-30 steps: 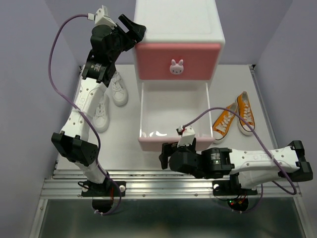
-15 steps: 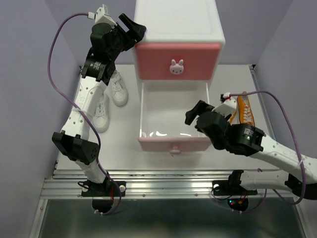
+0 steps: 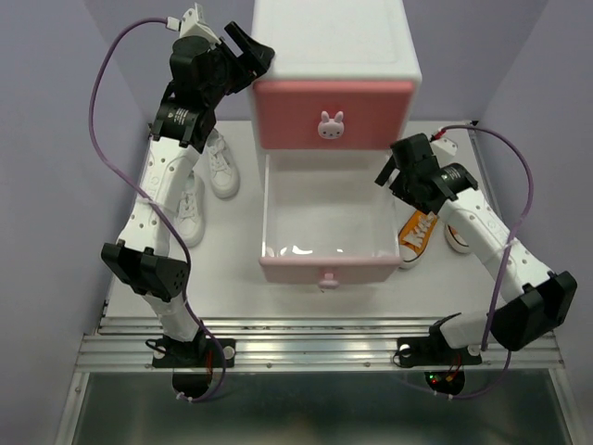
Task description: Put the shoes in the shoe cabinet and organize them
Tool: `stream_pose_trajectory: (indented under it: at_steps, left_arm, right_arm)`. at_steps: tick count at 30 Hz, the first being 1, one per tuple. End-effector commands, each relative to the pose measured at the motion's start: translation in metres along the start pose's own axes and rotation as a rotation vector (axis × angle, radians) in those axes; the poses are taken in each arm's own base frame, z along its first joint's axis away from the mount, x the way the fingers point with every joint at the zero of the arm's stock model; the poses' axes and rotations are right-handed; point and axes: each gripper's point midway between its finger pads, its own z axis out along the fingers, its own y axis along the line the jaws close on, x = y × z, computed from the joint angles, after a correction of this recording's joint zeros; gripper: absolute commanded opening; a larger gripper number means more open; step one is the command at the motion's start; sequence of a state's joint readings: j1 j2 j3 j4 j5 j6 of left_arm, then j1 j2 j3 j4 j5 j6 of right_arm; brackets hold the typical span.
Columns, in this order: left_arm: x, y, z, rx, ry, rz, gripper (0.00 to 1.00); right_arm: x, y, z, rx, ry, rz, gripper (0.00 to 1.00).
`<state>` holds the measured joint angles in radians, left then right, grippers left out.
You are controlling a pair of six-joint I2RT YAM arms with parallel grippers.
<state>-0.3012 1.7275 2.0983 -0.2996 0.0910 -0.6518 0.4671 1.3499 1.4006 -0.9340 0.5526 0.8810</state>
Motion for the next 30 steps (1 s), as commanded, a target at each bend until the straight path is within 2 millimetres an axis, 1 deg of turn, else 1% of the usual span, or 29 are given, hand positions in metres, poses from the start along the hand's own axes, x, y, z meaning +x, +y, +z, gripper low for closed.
stream_pose_trajectory:
  at_steps: [1,2,3,5,6,9,10,11,12,13,14,15,16,18,19,22,23,25,27,28,30]
  left_arm:
    - [0.084,0.091,0.008,-0.267,0.290,0.101,0.88]
    - [0.084,0.091,0.008,-0.267,0.291,0.103,0.88]
    - [0.084,0.091,0.008,-0.269,0.289,0.100,0.88]
    - [0.085,0.091,0.009,-0.267,0.292,0.098,0.88]
    - [0.086,0.091,0.009,-0.264,0.294,0.095,0.88]
    - [0.086,0.092,0.009,-0.267,0.294,0.091,0.88]
    - [0.087,0.093,0.008,-0.272,0.296,0.092,0.88]
    - [0.087,0.094,0.008,-0.275,0.296,0.094,0.88]
    - [0.088,0.094,0.008,-0.274,0.299,0.094,0.88]
    - [0.089,0.096,0.008,-0.279,0.301,0.093,0.88]
    - [0.088,0.096,0.008,-0.281,0.295,0.095,0.88]
    - [0.088,0.097,0.008,-0.283,0.295,0.093,0.88]
    - [0.089,0.098,0.008,-0.286,0.295,0.094,0.88]
    - [0.088,0.098,0.009,-0.287,0.292,0.090,0.88]
    - [0.088,0.097,0.009,-0.287,0.289,0.089,0.88]
    - [0.087,0.096,0.010,-0.285,0.286,0.082,0.88]
    - [0.087,0.097,0.009,-0.290,0.286,0.083,0.88]
    - [0.088,0.098,0.008,-0.293,0.287,0.085,0.88]
    - [0.088,0.099,0.007,-0.299,0.291,0.088,0.88]
    - [0.088,0.100,0.007,-0.299,0.292,0.090,0.88]
    - [0.089,0.100,0.007,-0.301,0.293,0.091,0.88]
  right_arm:
    - [-0.030,-0.003,0.009,-0.006,0.014,-0.020,1.00]
    - [-0.031,-0.006,0.019,0.018,0.026,-0.029,1.00]
    - [-0.040,-0.016,0.027,0.045,0.023,-0.018,1.00]
    - [-0.040,-0.028,0.039,0.070,0.056,-0.005,1.00]
    - [-0.040,-0.042,0.050,0.109,0.070,0.009,1.00]
    - [-0.040,-0.055,0.061,0.118,0.072,0.013,1.00]
    - [-0.039,-0.053,0.064,0.065,0.084,0.004,1.00]
    - [-0.037,-0.046,0.063,0.016,0.094,-0.017,1.00]
    - [-0.040,-0.036,0.062,-0.052,0.087,-0.062,1.00]
    - [-0.040,-0.028,0.056,-0.111,0.090,-0.078,1.00]
    - [-0.032,-0.011,0.047,-0.222,0.132,-0.098,1.00]
    - [-0.035,-0.002,0.042,-0.283,0.124,-0.118,1.00]
    - [-0.032,0.009,0.028,-0.370,0.137,-0.124,1.00]
    - [-0.036,0.015,0.016,-0.426,0.121,-0.138,1.00]
    - [-0.040,0.017,0.005,-0.459,0.105,-0.140,1.00]
    - [-0.050,0.017,-0.009,-0.477,0.060,-0.135,1.00]
    - [-0.057,0.017,-0.018,-0.486,0.031,-0.128,1.00]
    - [-0.065,0.017,-0.025,-0.487,0.005,-0.107,1.00]
    - [-0.078,0.014,-0.031,-0.467,-0.036,-0.068,1.00]
    - [-0.081,0.013,-0.031,-0.458,-0.048,-0.057,1.00]
    - [-0.087,0.005,-0.027,-0.412,-0.069,-0.024,1.00]
